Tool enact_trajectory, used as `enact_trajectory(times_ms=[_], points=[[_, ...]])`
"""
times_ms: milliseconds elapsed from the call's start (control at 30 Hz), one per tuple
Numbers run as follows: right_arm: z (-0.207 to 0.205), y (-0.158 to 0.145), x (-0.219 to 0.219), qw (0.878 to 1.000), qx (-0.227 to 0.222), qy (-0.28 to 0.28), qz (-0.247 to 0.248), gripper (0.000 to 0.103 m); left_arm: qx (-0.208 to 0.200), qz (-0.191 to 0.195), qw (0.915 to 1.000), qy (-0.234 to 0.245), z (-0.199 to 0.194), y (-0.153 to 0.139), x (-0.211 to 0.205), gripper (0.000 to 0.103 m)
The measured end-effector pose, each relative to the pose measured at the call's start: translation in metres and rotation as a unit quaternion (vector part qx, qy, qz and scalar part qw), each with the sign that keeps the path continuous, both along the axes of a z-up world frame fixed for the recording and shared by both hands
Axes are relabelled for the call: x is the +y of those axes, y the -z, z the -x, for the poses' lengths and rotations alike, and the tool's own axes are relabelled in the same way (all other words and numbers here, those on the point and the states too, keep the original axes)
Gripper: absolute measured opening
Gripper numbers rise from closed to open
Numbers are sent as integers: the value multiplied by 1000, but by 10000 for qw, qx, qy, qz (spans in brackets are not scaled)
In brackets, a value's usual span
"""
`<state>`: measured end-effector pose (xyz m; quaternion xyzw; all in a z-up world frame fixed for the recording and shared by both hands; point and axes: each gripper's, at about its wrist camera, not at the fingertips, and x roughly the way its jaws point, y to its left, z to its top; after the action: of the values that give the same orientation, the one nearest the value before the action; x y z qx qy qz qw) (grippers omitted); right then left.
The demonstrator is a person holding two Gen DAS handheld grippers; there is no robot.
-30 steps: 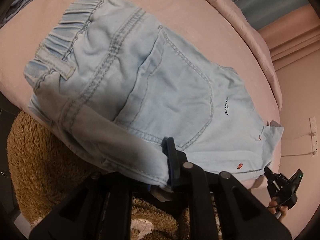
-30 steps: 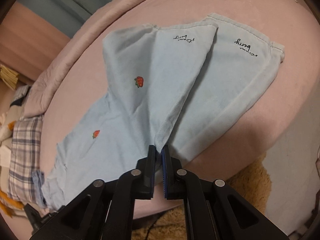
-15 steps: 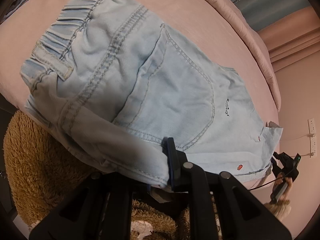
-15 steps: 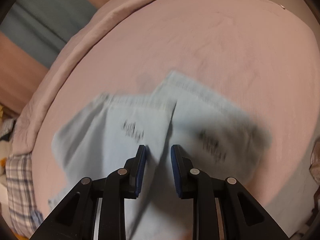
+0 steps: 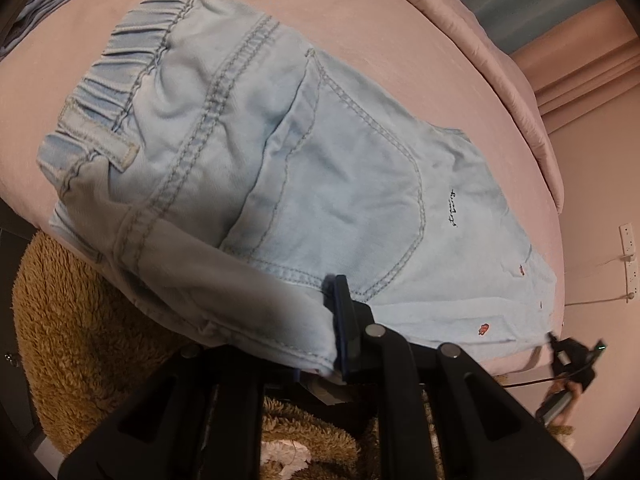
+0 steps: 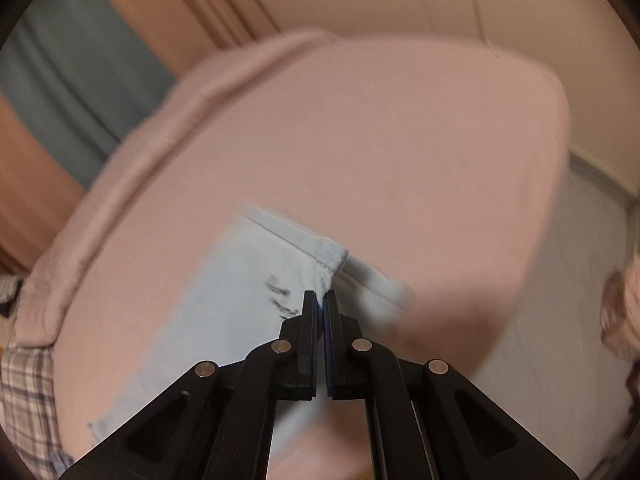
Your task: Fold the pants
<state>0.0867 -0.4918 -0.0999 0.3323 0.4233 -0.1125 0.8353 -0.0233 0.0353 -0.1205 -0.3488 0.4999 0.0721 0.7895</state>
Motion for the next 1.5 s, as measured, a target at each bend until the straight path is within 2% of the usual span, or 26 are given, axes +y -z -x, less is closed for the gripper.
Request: enact_trajectory(times_ms=[33,100,267,367,500,600,733,767,800,867,967,1067,1167,1233,1333,1400,1500], points=[[-1,17,-4,9995,220,79,-214,3,-3,-5,10000,23,-1,0,0,13],[2,29,-8,9988,207,128,-418,2,-14,28,10000,23,-1,-1,1,12],[5,8,-4,9997,-2,144,-213,2,-81,60,9999,40,0,-6,4,13],[7,7,-2,9999,-18,101,-47,2,-89,171,9998,-12,3,-2,8,17],[1,28,-4,9994,186,162,-233,2,-150,451,9986,-240,10,-6,26,26],[2,20,-3,9997,116,136,-174,2,-285,466,9976,-428,18,-15,38,35],[2,16,-4,9998,103,101,-113,2,-285,110,9970,-715,27,-24,50,30],[0,17,-4,9998,109,105,-111,2,-333,145,9964,-768,30,-24,55,29],[1,17,-4,9998,111,111,-121,2,-346,246,9963,-753,32,-23,58,18],[5,15,-4,9999,91,105,-96,2,-270,186,9970,-700,35,-23,56,14],[7,4,-4,9999,-48,91,-53,2,-305,-106,9985,-450,38,-32,43,13],[9,-4,-5,9997,-139,104,147,2,-167,-137,9990,-386,37,-22,41,15],[1,11,-7,9999,42,101,48,2,-22,23,9989,-472,38,-2,46,18],[-8,25,-3,9993,314,-30,200,2,-52,67,9990,-445,41,-6,48,19],[-16,24,5,9975,493,-113,497,2,-108,-67,9991,-393,44,-21,53,29],[-20,11,10,9956,635,-100,683,4,-329,-203,9982,-453,49,-36,61,46],[-27,-12,25,9952,479,-268,813,8,-606,-91,9970,-472,51,-45,76,58]])
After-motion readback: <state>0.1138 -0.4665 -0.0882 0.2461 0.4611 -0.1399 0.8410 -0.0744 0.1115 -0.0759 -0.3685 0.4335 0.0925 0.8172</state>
